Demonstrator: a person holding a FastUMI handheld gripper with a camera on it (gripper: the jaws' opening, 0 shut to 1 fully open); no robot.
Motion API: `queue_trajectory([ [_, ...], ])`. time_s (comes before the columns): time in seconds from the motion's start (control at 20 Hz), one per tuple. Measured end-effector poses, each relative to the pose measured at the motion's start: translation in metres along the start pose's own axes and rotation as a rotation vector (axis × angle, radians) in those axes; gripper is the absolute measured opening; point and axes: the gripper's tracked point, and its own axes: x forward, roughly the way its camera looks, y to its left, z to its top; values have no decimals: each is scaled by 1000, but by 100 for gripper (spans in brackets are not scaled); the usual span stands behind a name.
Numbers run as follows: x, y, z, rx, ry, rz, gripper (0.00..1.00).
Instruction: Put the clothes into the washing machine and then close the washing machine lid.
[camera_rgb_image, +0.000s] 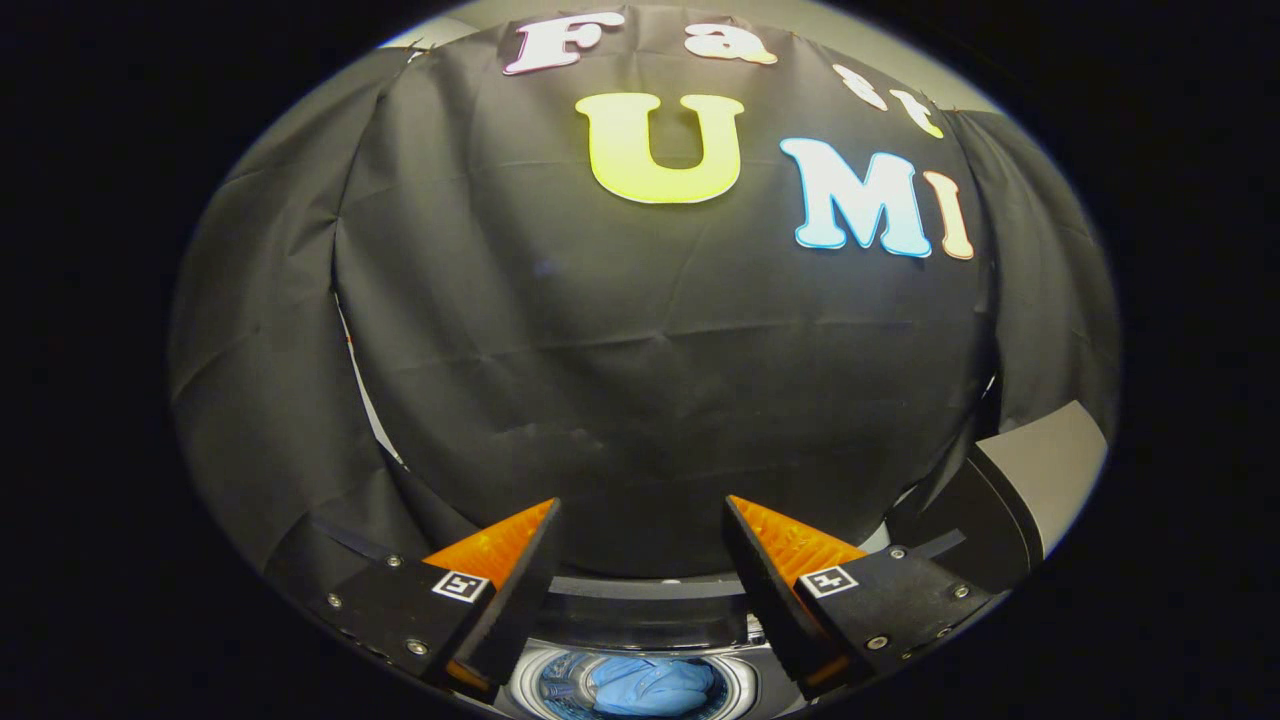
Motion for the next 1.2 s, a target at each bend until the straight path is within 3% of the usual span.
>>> queue_trajectory([
  [0.9, -62, 2, -35, -20, -172, 22, 96],
  [1.1, -90, 4, -69, -25, -171, 50, 95],
  [1.2, -100, 10, -106, -57, -104, 86, 95],
])
